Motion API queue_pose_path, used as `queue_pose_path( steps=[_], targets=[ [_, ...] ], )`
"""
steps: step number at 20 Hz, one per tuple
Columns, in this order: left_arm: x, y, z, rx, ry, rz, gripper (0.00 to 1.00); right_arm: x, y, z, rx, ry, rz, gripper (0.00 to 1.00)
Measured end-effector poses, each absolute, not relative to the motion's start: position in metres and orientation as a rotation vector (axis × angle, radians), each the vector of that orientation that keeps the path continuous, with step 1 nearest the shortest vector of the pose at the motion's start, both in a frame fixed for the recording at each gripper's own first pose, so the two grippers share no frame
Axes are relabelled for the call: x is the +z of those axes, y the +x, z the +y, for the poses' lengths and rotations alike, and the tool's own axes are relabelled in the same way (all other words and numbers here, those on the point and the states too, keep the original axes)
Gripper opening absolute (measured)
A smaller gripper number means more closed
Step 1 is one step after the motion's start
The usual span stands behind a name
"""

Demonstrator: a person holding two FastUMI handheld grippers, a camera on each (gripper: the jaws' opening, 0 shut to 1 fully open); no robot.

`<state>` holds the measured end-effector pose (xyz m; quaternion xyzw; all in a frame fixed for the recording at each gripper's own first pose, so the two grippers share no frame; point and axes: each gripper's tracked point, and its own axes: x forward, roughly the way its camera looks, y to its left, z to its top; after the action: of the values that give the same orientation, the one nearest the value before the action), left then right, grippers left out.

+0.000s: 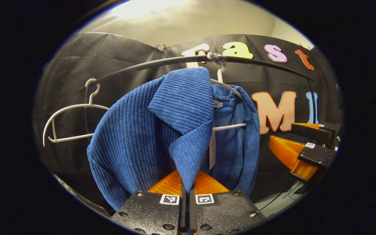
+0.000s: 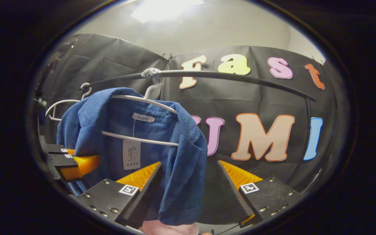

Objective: Grasp the clothes on the hanger with both hands and then place them into the laundry hamper below.

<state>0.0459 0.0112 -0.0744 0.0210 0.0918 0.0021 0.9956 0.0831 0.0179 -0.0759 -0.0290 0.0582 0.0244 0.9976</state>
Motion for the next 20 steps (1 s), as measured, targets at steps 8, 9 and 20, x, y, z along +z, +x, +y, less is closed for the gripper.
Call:
queue_pose_path(
  steps=[8, 9, 20],
  targets=[
    [-0.062, 0.038, 0.020, -0.008, 0.076, 0.166, 0.06, -0.117, 0.131, 0.031, 0.045, -0.012, 0.165, 0.98],
    [-0.059, 0.036, 0.021, -0.005, 0.080, 0.162, 0.04, -0.122, 0.135, 0.031, 0.041, -0.006, 0.172, 0.98],
    [-0.025, 0.020, 0.054, 0.088, 0.088, 0.098, 0.02, -0.155, 0.150, 0.024, 0.004, -0.001, 0.255, 0.29]
  ],
)
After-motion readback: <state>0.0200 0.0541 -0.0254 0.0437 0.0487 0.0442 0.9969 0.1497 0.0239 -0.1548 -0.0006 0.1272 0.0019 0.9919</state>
